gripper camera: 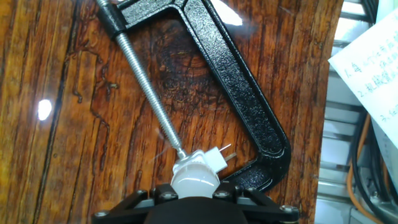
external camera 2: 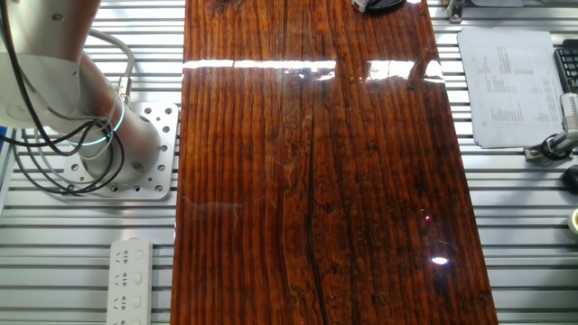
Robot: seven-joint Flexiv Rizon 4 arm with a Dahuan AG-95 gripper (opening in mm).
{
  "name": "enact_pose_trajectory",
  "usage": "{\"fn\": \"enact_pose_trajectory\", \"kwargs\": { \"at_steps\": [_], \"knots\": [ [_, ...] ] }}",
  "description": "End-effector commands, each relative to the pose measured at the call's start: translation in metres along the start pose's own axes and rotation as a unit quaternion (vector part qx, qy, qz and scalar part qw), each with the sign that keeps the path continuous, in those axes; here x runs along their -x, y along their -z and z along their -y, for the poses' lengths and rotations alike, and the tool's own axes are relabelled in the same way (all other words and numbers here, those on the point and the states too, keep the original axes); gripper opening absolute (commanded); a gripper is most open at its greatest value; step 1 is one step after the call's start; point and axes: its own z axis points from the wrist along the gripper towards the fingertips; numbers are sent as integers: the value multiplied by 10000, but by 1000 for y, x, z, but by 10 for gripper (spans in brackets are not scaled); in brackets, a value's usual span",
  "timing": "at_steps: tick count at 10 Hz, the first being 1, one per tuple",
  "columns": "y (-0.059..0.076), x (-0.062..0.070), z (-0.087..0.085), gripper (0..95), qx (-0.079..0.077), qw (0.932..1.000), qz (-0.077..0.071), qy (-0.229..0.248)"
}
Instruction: Install the light bulb by rotating it
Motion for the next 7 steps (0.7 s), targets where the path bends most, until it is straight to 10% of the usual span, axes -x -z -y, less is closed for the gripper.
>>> {"fn": "enact_pose_trajectory", "kwargs": {
  "at_steps": [1,2,7],
  "knots": [
    [0,0,0,380,-14,9997,-13,-250],
    [0,0,0,190,-18,9989,-35,-459],
    [0,0,0,190,-75,9873,-102,-1583]
  ]
}}
